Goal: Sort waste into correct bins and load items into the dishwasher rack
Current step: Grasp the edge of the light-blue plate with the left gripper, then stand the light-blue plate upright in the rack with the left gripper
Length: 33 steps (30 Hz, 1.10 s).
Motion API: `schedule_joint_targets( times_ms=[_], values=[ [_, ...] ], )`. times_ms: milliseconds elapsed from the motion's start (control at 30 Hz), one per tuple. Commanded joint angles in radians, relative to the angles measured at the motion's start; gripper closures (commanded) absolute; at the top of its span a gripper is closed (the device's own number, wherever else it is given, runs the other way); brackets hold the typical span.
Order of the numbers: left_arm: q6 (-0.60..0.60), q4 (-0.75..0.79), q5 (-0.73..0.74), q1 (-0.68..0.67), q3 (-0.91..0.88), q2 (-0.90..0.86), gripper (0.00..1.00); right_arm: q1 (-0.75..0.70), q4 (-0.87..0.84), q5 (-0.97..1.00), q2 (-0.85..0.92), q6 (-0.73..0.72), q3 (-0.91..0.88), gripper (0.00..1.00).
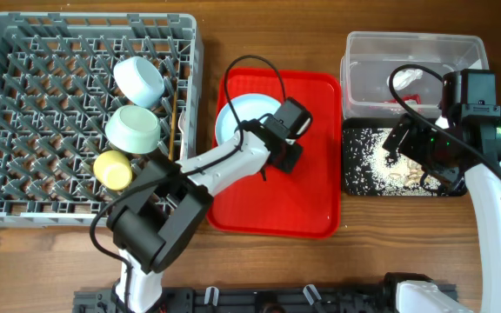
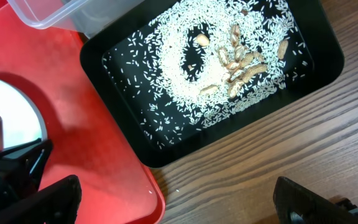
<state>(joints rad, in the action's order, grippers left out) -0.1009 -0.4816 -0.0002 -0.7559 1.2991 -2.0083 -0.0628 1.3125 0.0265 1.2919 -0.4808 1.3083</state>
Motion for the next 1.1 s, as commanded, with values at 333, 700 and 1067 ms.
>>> schedule_joint_targets(
  times_ms=[333,700,1067],
  values=[
    [-0.008,-0.015,0.021,-0.021,-0.008,-0.011,0.96,-0.003,0.005,-0.009,0.002,0.011,0.018,0.00],
    [-0.011,-0.035,0.022,-0.020,0.005,0.201,0.96,-0.003,0.006,-0.009,0.002,0.011,0.018,0.00],
    [-0.042,-0.031,0.023,0.090,0.005,0.487,0.96,-0.003,0.006,-0.009,0.002,0.011,0.018,0.00]
  ],
)
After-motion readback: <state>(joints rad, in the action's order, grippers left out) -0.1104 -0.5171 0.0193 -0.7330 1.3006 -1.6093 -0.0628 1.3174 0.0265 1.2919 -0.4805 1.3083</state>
